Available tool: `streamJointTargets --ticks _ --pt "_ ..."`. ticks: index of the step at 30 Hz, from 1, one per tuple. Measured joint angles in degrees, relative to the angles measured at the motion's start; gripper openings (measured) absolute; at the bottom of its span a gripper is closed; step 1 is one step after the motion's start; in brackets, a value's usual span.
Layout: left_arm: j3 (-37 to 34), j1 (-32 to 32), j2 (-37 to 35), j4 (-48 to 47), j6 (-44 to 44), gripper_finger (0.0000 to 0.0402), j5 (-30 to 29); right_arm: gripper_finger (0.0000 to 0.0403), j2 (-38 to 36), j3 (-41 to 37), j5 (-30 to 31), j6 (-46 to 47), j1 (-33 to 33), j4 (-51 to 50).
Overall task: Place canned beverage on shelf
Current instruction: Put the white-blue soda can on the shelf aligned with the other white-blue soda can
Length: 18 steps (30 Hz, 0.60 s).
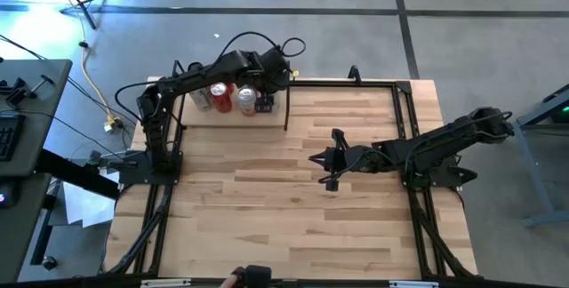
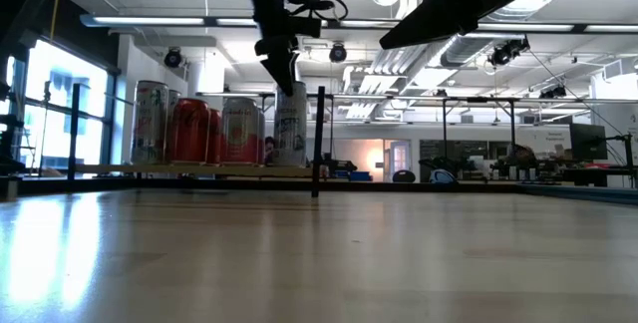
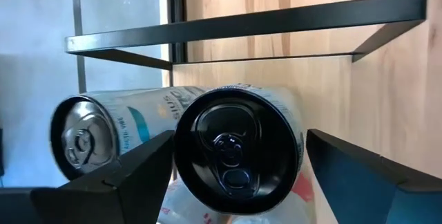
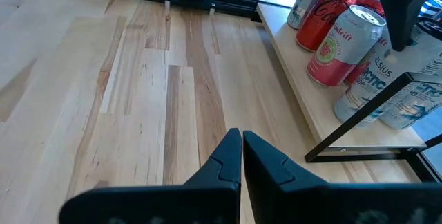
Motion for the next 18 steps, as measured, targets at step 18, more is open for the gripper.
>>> streamJointTargets --ticks 18 --pt "0.0 -0.1 0.0 0.6 -1.1 0.0338 -3.1 0.0000 0.0 0.0 0.0 0.0 0.0 0.0"
